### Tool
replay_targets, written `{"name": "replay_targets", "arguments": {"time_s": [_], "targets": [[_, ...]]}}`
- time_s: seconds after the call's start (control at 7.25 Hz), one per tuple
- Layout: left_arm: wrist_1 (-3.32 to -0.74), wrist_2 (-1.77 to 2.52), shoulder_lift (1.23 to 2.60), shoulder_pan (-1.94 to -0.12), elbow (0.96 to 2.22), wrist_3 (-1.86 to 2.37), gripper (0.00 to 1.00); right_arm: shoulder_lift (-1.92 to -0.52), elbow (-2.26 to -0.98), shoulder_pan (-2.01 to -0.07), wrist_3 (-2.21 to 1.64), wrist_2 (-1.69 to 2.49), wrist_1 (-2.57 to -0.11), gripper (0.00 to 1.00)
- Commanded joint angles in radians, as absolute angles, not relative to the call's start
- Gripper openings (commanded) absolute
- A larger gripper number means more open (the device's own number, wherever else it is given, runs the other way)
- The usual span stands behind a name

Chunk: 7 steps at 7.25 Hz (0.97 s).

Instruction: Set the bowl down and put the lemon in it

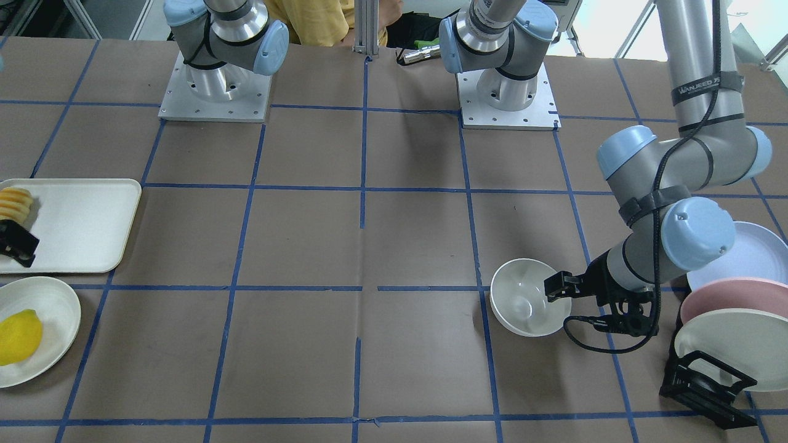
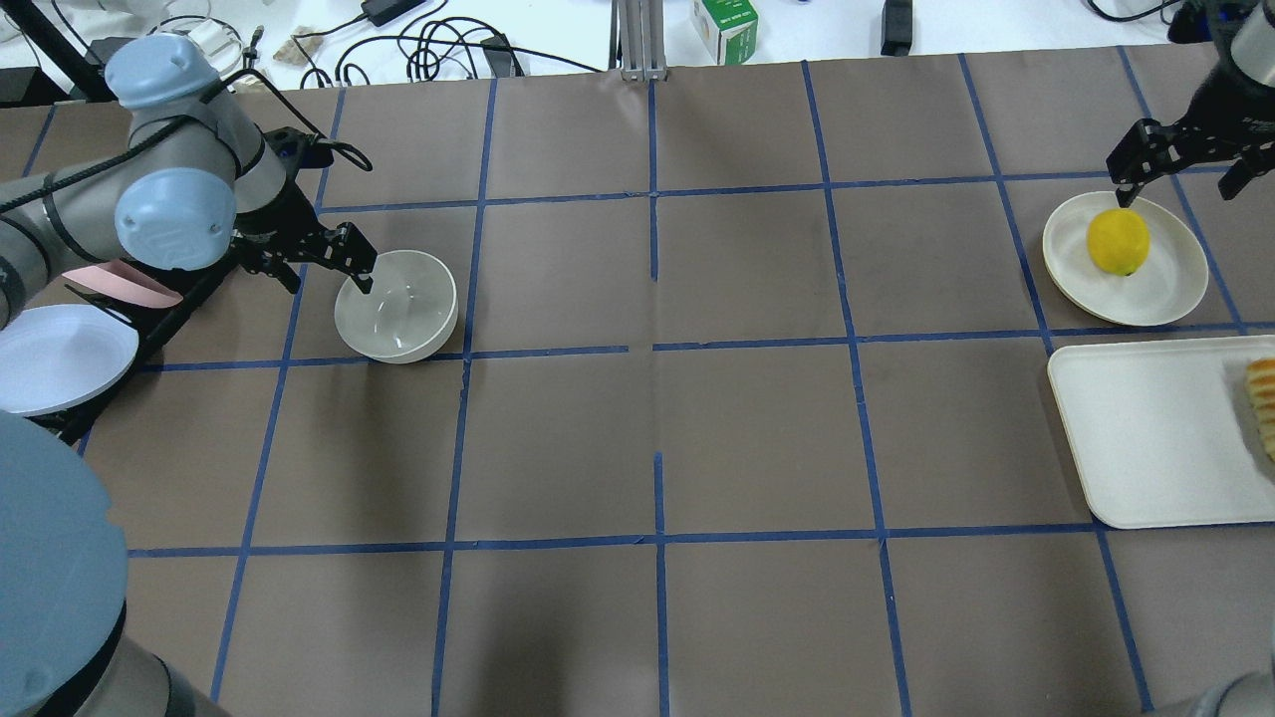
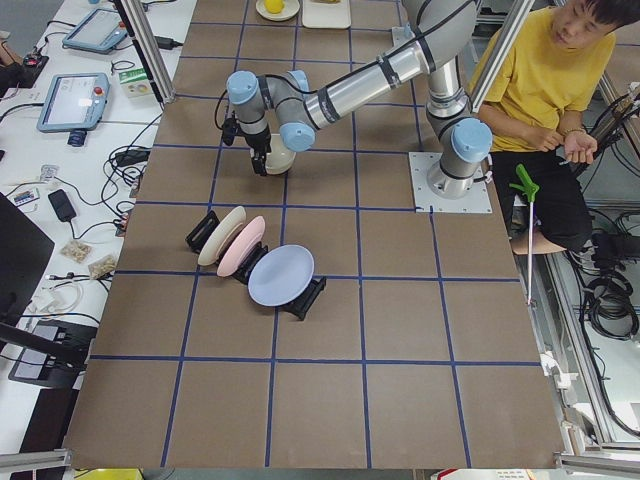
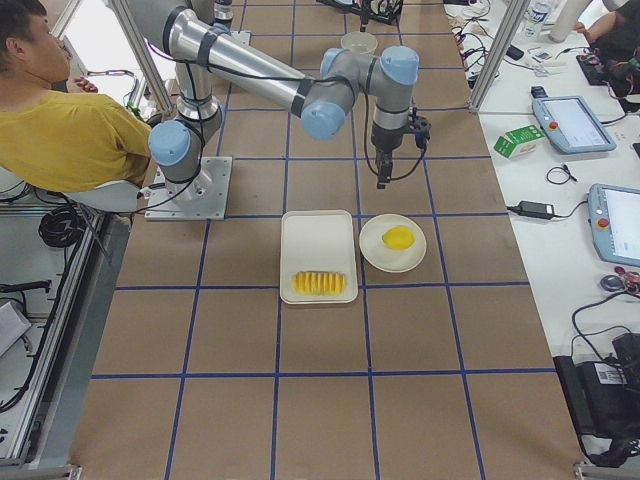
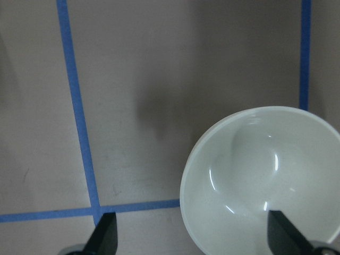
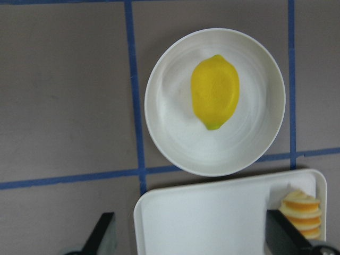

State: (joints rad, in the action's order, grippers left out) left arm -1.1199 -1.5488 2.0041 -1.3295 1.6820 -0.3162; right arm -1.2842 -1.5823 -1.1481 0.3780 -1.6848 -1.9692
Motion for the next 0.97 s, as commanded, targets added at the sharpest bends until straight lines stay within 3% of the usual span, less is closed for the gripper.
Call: {"name": "replay_targets", "arguments": {"time_s": [0.0,0.14,0.28,0.41,0.55,0.83], "targets": [[-1.080,-1.496,2.026,-1.327,1.730,-0.308,1.00,-1.156,-1.585,-1.120,0.419,-1.678,-2.144,1.00],[-1.080,-1.497,2.029,-1.327,1.735,-0.304,0.80,-1.120,-1.577,-1.118,0.420,-1.677,-2.155,1.00],[-1.080,-1.497,2.029,-1.325,1.735,-0.322,0.55,-1.080,-1.578,-1.120,0.426,-1.675,-2.224,1.00],[-1.078,-1.497,2.029,-1.325,1.735,-0.321,0.21,-1.031,-1.575,-1.117,0.437,-1.675,-2.276,1.00],[-1.078,-1.496,2.031,-1.325,1.732,-0.318,0.00,-0.993,-1.575,-1.117,0.451,-1.674,-2.331,1.00],[-1.059,-1.499,2.031,-1.325,1.727,-0.318,0.00,-0.948,-1.575,-1.111,0.453,-1.674,-2.359,1.00]]}}
